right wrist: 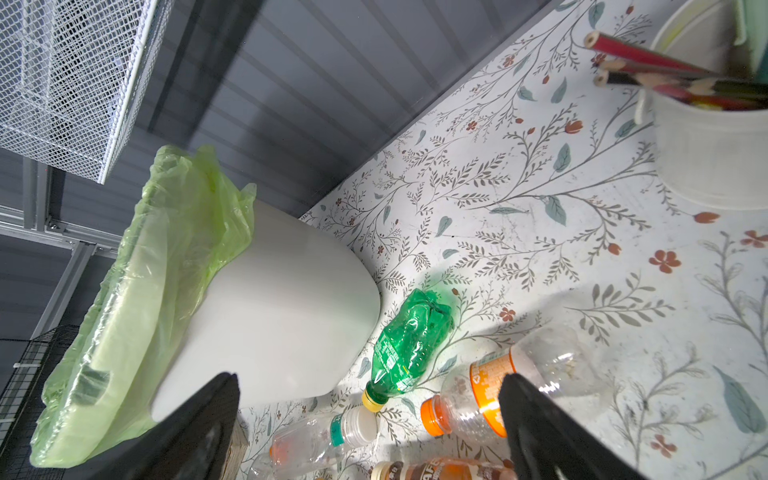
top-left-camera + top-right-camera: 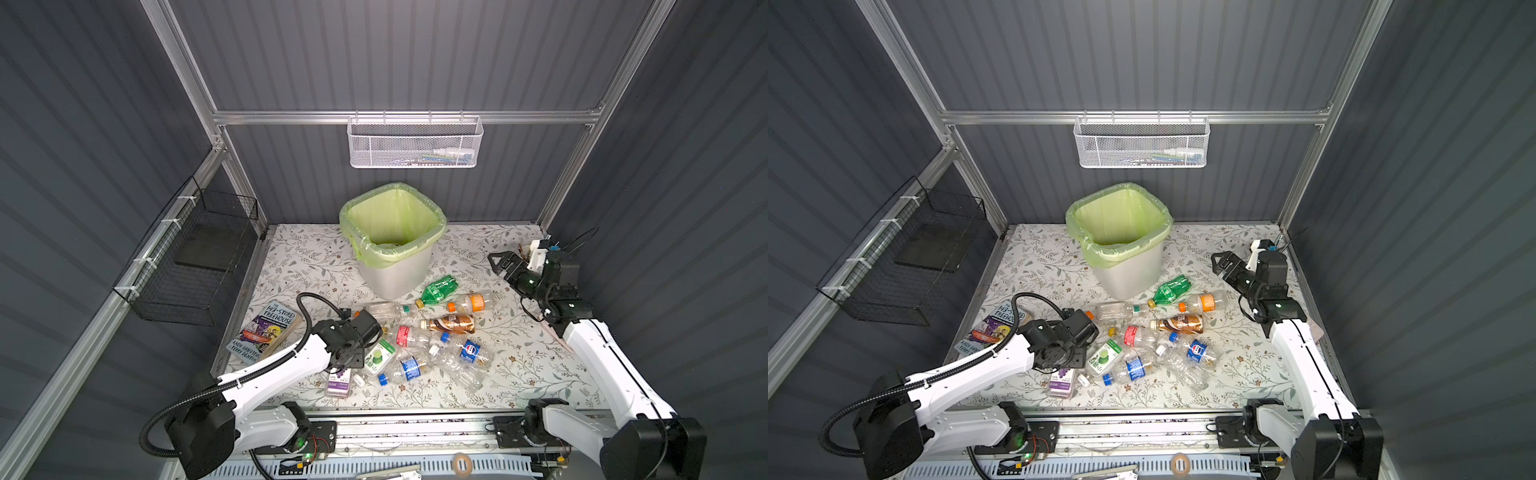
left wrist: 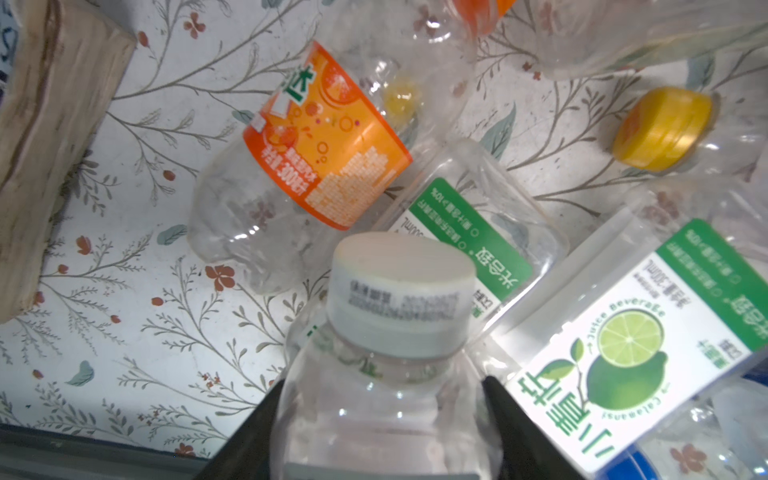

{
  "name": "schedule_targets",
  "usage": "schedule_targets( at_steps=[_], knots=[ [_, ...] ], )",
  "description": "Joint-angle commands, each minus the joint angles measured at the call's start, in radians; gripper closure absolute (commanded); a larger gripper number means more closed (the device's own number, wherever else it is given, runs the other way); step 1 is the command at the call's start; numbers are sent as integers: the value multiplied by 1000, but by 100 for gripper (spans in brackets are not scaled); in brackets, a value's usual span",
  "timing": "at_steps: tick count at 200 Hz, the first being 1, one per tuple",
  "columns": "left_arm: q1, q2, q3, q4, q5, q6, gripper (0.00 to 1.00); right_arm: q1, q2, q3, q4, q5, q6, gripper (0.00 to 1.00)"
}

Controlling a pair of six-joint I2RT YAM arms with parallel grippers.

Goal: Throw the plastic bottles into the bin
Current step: 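Lower the left gripper onto the white-capped grape-juice bottle and grasp it, then lift the grape-juice bottle with the left gripper and release it into the bin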

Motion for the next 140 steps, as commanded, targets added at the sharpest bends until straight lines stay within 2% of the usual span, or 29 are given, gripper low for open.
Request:
schedule_targets(
  at_steps=[1, 37, 72, 102, 140],
  knots=[
    [-5, -43, 89, -67, -67, -20, 42, -10, 2, -10, -1, 3, -12, 1],
    [-4, -74, 248, -139, -174, 18, 43, -26, -8, -7, -21, 20, -24, 1],
    [-3, -61, 461, -170, -319, 124, 42, -40, -30, -15, -32, 37, -35, 1],
    [-3, -43, 633, -36, -423, 290, 43, -48, -58, -36, -35, 38, -40, 1],
    [-3, 16, 797, 182, -461, 534, 43, -61, -98, -50, -64, 48, -52, 1]
  ],
)
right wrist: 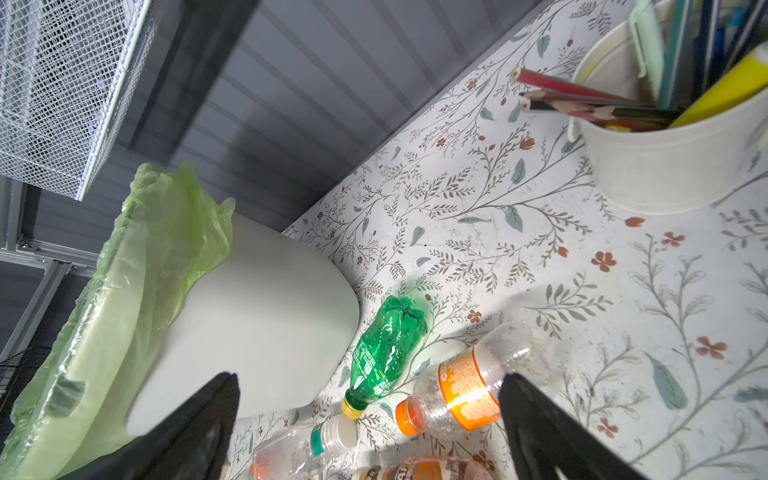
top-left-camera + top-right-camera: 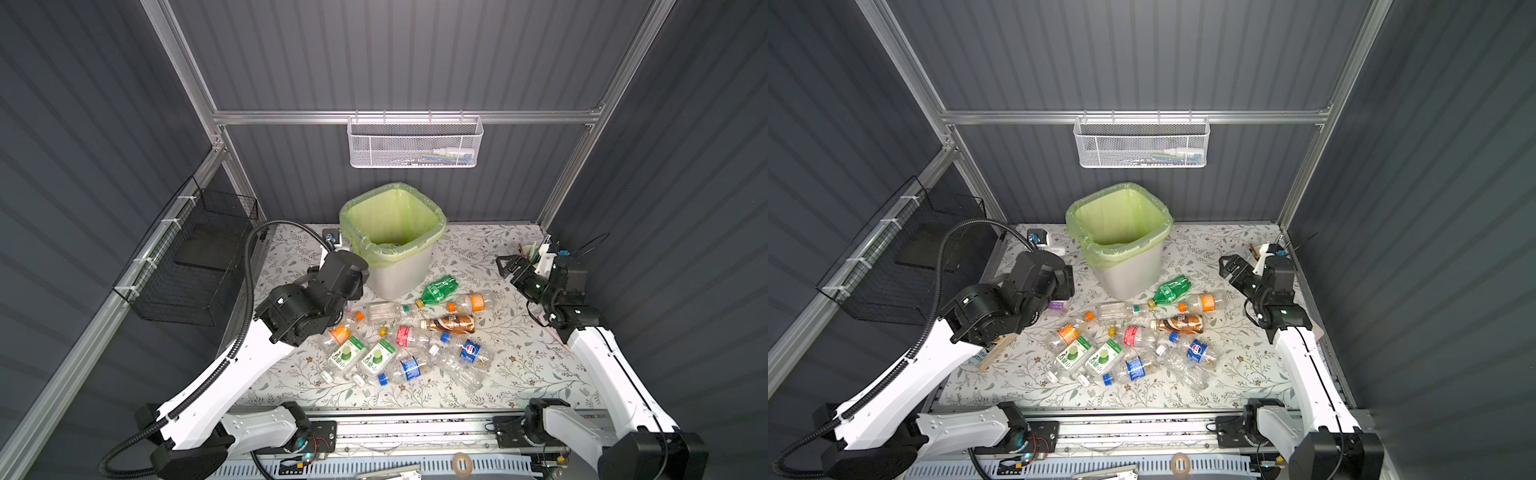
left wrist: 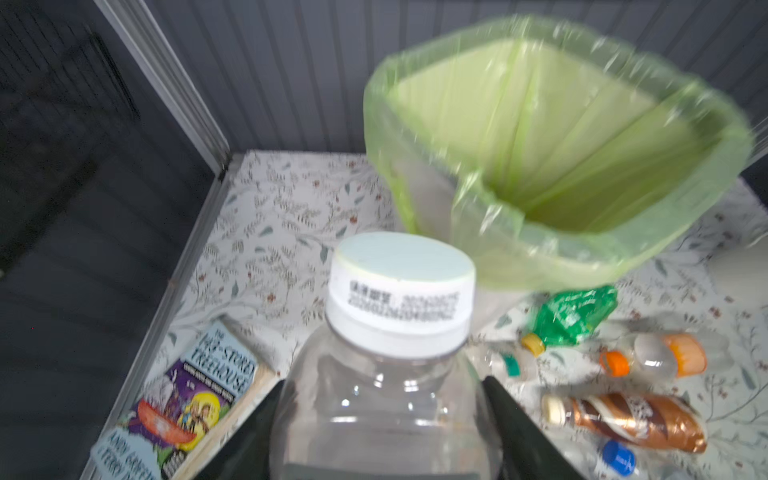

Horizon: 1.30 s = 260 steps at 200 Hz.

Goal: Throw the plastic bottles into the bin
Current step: 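Lift the grape-juice bottle with the left gripper and release it into the bin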

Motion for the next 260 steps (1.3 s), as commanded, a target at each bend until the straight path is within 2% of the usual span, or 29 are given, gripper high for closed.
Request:
schedule_targets(
  at_steps=[1, 31, 59, 70, 88, 98, 123, 133, 144, 163, 174, 222, 260],
  knots=[
    [-3, 42, 89, 174, -70, 214, 43, -10, -33, -15, -33, 19, -25, 1],
    [-4, 86, 147, 386, -42, 374, 43, -22, -68, -19, -56, 35, -33, 1],
    [13, 190, 210, 512, 17, 464, 43, -27, -99, -19, -67, 44, -34, 1],
    [57, 258, 263, 506, 98, 452, 42, -28, -105, -18, -70, 40, -36, 1],
    [197, 402, 393, 428, 347, 340, 40, -28, -104, -16, -76, 25, -43, 1],
    [250, 489, 486, 357, 445, 295, 38, -28, -106, -13, -91, 22, -55, 1],
    [276, 693, 806, 107, 513, 272, 13, -31, -128, -10, -152, 50, -89, 1],
    [276, 711, 866, 71, 528, 275, 1, -34, -142, -15, -172, 64, -97, 1],
    [275, 657, 808, 149, 542, 283, 0, -35, -155, -25, -181, 75, -99, 1],
    [275, 480, 522, 416, 575, 277, 0, -36, -161, -44, -183, 74, -88, 1],
    [275, 400, 406, 504, 578, 272, 0, -36, -155, -48, -184, 64, -79, 1],
    [275, 241, 148, 557, 474, 279, 0, -30, -83, -49, -180, 20, -2, 1],
    [277, 141, -30, 543, 309, 277, 0, 14, 1, -77, -155, 33, 84, 2]
  ],
)
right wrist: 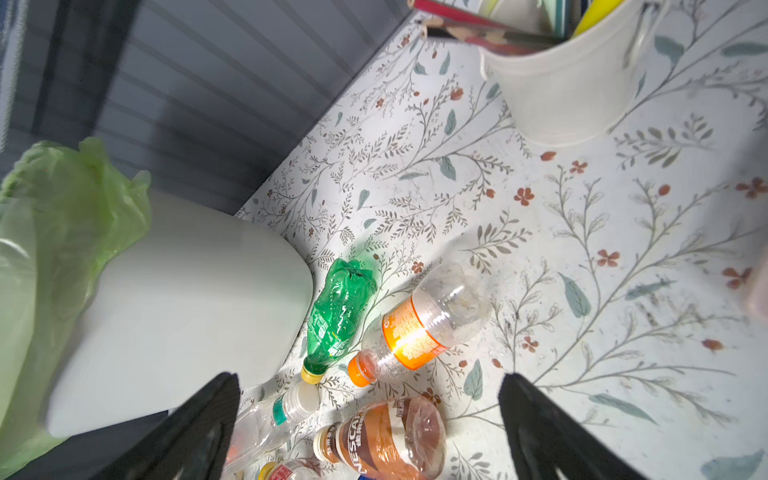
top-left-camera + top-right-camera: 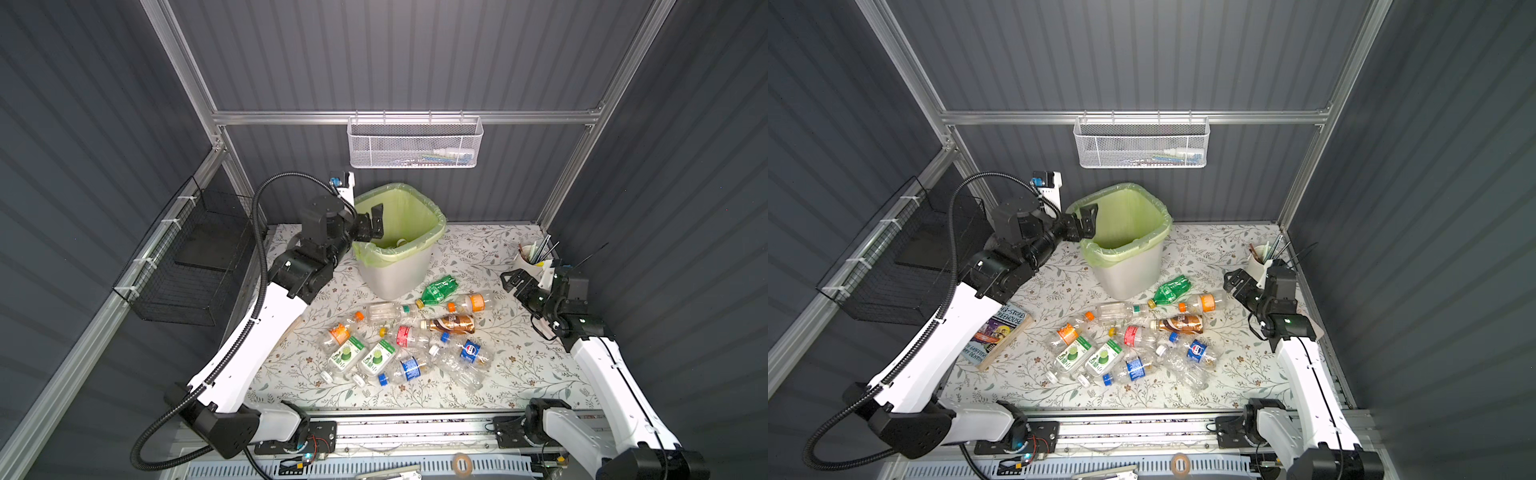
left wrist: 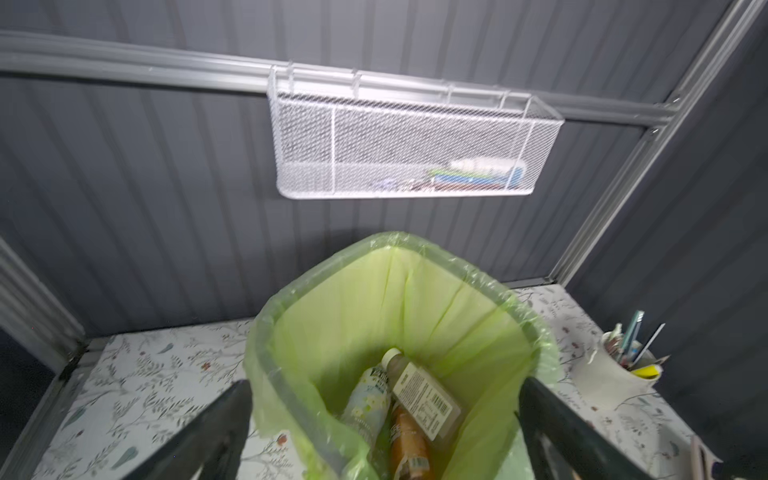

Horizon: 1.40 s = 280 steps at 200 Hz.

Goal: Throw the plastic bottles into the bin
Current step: 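Lift the grape-juice bottle with the left gripper and release it into the bin, then grasp the clear orange-capped bottle with the right gripper while the left gripper withdraws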

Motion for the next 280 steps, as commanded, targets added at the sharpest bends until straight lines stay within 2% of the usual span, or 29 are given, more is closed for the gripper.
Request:
schedule_targets(
  at_steps=[1, 59, 93, 120, 152, 211, 260, 280],
  knots=[
    [7, -19, -82, -11, -127, -10, 0, 32, 45, -28, 9, -2, 74, 2],
    [42, -92, -248, -52, -268, -74, 0, 139, 208, -42, 76, 51, 193, 2],
    [167, -128, -322, -81, -155, -155, 0, 170, 304, -63, 139, 48, 243, 4],
    [244, -135, -366, -95, -93, -172, 0, 181, 381, -52, 158, 67, 259, 5],
    [284, -145, -403, -103, -71, -174, 0, 182, 449, -23, 165, 87, 270, 6],
    [301, -128, -428, -100, -30, -163, 0, 183, 552, 34, 168, 113, 258, 8],
    [304, -100, -415, -115, -12, -150, 0, 183, 621, 54, 188, 105, 256, 18],
    [306, -99, -415, -115, -12, -149, 0, 183, 615, 53, 198, 113, 258, 31]
  ],
)
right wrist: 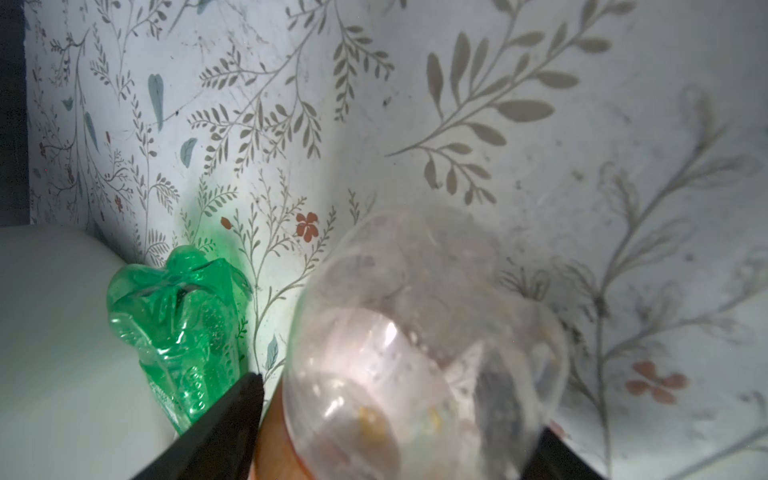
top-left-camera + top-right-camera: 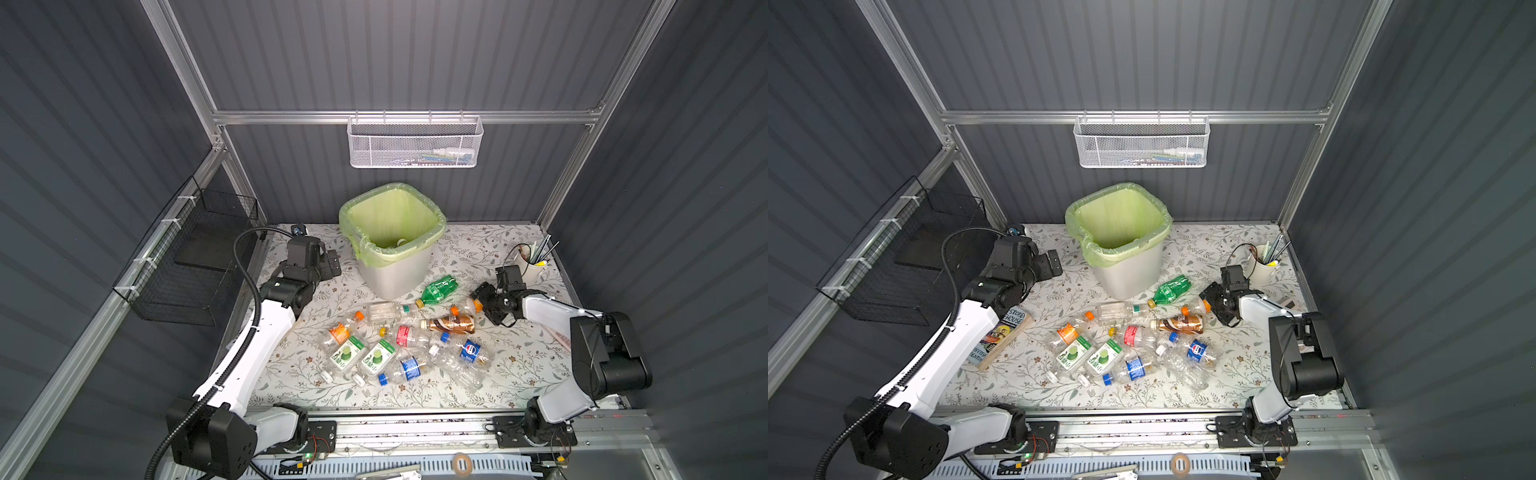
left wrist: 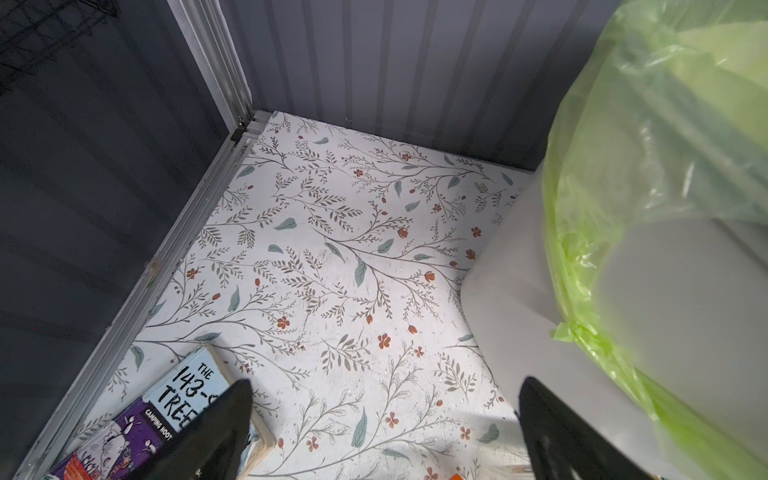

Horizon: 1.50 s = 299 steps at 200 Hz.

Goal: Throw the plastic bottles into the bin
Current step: 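Grasp the clear orange-capped bottle with the right gripper while the left gripper withdraws, then carry the orange-capped bottle over the bin with the right gripper and release it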

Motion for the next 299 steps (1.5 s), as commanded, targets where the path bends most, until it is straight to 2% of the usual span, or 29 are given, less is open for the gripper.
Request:
schedule_targets(
  at_steps=[1, 14, 69, 141, 178, 219, 237, 256, 269, 282, 299],
  knots=[
    [12, 7, 2, -23, 14, 7, 0, 5, 0, 16, 7, 18, 1, 31],
    [14, 10, 0, -25, 13, 7, 0, 4, -11, 17, 11, 24, 3, 37],
    [21, 30, -17, -15, 25, -11, 0, -6, -152, 5, 25, 67, -27, 45],
    [27, 39, -99, 6, 22, -48, 0, -24, -410, 60, 17, 92, -104, 44],
    [27, 27, -158, 16, 32, -68, 0, -28, -466, 228, 18, 27, -123, 44],
    [27, 13, -193, 25, 50, -68, 0, 14, -360, 442, 132, -81, -78, 44],
    [27, 11, -196, 24, 51, -64, 0, 93, -247, 582, 173, -108, -84, 44],
    [27, 13, -196, 26, 56, -59, 0, 182, -74, 780, 136, -172, -122, 43],
    [27, 19, -195, 22, 58, -56, 0, 229, 71, 983, 4, -292, -203, 37],
    [27, 25, -186, 9, 55, -52, 0, 255, 188, 1192, -222, -302, -291, 28],
    [27, 22, -182, -3, 44, -44, 0, 254, 201, 1221, -245, -264, -312, 10]
  ],
)
